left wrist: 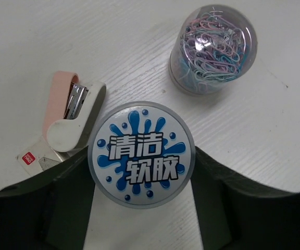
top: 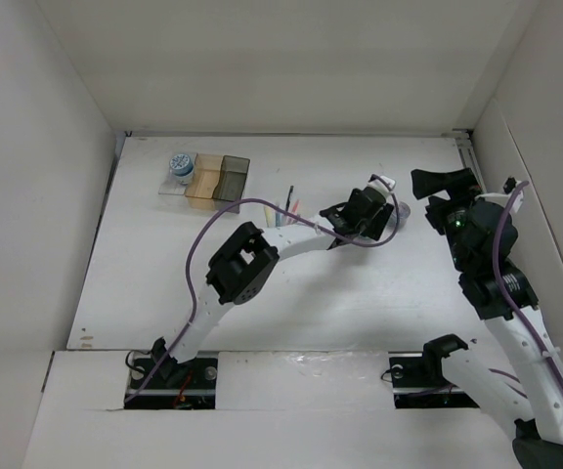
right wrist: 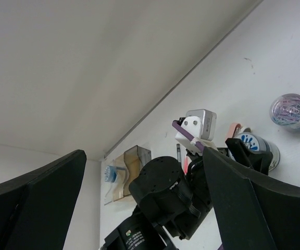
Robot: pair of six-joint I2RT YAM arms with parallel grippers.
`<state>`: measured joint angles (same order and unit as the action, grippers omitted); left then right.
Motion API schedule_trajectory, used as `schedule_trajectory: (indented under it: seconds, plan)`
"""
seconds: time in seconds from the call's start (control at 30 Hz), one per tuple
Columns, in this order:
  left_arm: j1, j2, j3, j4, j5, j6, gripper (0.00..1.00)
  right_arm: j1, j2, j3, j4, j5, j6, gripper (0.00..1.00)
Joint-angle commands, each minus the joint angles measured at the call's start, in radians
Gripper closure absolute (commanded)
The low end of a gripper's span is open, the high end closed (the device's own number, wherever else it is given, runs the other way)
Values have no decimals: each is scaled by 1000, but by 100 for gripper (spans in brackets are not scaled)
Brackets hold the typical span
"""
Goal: Sort the stationery into containers
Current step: Grab a piece of stationery with the left arm, then place the stationery into the container
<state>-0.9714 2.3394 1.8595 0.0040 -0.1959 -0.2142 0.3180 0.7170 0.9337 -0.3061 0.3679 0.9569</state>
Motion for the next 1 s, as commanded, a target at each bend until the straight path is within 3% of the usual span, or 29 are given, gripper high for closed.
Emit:
schedule_trajectory:
  seconds: [0.0, 0.17, 0.33, 0.57, 0.73, 0.97]
  plan:
    - [-3, -14, 12, 30, 6, 12, 50, 9, -2, 2, 42, -9, -15, 0]
    - [-3, -136, -51, 91, 18, -31, 64, 9, -13, -7, 42, 0, -24, 0]
    - [-3, -320, -144, 175, 42, -63, 70, 9, -31, -7, 42, 9, -24, 0]
    - [7, -546, -279, 197, -86, -82, 70, 9, -31, -7, 42, 9, -24, 0]
    - [101, -711, -437, 165, -210, -140, 71, 9, -31, -26, 65, -20, -24, 0]
    - [394, -871, -589, 119, -254, -299, 71, 9, -11, -70, 108, -61, -15, 0]
